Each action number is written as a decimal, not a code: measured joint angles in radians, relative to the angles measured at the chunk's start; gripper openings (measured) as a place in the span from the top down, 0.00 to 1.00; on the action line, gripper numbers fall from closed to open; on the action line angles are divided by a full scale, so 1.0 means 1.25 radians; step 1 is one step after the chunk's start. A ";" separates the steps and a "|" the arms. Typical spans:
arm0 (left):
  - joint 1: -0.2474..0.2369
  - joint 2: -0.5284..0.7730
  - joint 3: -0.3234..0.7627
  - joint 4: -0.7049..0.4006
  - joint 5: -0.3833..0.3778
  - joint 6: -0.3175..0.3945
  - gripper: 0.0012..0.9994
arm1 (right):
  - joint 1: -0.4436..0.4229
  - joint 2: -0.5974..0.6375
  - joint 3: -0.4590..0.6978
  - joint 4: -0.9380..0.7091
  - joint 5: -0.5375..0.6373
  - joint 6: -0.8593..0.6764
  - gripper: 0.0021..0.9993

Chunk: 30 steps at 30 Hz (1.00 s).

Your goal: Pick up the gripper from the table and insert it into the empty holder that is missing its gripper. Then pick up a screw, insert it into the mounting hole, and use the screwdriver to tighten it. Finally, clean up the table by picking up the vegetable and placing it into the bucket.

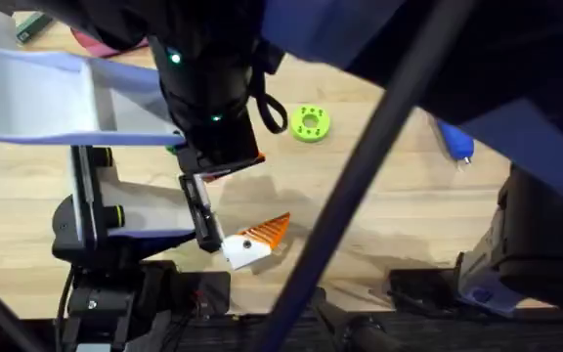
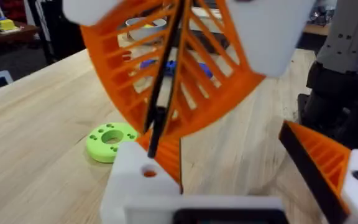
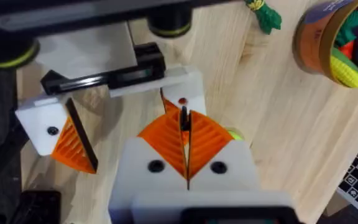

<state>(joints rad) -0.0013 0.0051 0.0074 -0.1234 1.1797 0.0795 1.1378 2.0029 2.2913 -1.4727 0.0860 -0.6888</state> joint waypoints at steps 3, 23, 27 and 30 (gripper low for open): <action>0.000 0.000 0.000 0.000 0.000 0.000 0.01 | 0.000 0.002 0.000 0.000 0.000 0.000 1.00; 0.000 0.000 0.000 0.000 0.000 0.000 0.01 | 0.000 0.017 0.001 -0.001 0.000 0.000 1.00; 0.000 0.000 0.000 0.000 0.000 0.000 0.01 | 0.000 0.017 0.001 -0.002 0.000 0.000 1.00; 0.000 0.000 0.000 0.000 0.000 0.000 0.01 | 0.000 0.017 0.001 -0.004 0.000 0.000 1.00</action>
<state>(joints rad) -0.0013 0.0051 0.0074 -0.1238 1.1797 0.0795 1.1378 2.0247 2.2921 -1.4779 0.0861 -0.6891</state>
